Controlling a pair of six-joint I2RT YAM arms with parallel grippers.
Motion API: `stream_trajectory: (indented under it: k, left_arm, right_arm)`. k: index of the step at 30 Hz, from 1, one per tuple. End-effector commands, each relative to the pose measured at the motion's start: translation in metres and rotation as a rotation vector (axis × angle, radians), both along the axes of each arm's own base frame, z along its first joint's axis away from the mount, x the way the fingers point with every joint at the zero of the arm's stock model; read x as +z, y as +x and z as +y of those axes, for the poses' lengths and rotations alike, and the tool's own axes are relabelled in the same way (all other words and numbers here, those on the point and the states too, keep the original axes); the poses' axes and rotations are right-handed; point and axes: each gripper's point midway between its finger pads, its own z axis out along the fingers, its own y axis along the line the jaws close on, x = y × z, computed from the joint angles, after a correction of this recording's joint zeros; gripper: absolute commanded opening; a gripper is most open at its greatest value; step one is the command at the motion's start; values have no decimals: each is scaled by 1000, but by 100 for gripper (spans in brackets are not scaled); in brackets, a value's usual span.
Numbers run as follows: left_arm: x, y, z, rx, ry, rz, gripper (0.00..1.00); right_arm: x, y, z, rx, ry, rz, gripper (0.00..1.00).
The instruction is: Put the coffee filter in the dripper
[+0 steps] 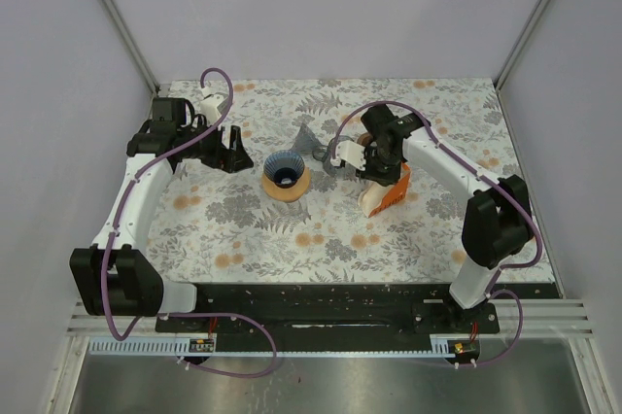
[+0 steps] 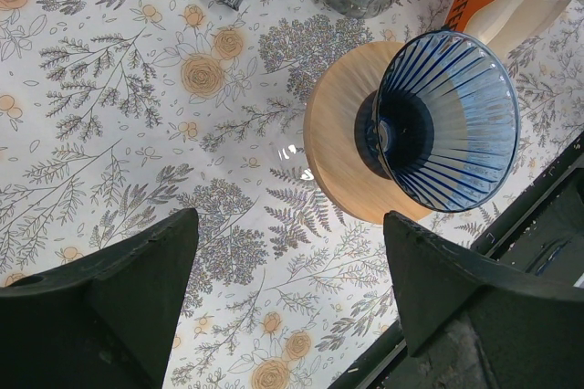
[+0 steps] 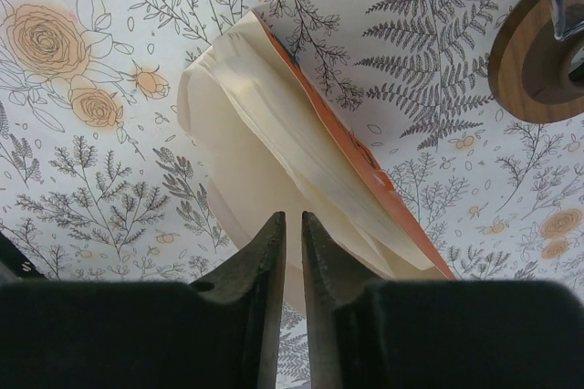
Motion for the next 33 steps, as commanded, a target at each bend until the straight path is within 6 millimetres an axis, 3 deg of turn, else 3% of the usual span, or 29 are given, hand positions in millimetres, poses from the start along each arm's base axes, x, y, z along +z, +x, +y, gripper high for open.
stream_trajectory:
  k: [1,6,11,16,18,25,33]
  left_arm:
    - [12,6,-2,-21,-17,-51,86]
    - [13,6,-2,-22,-18,-52,86]
    - [11,6,-2,-22,-18,-48,86]
    - [12,6,-2,-21,-21,-46,86]
    - [11,6,-2,-20,-20,-44,86]
    - [11,6,-1,-17,-15,-49,86]
    - [11,6,-2,-20,-16,-48,86]
  right_arm:
    - [11,-6,2,22,14,-11,19]
    - [9,-11,-5,25,-24,2,18]
    - [19,-12,-8,28,-30,-12,21]
    - [35,3,-2,-5,12,-96,42]
    - [37,10,0,-25,11,-108,44]
    - [18,21,-4,-49,-43,-78,43]
    - [10,12,-2,-45,-33,-28,42]
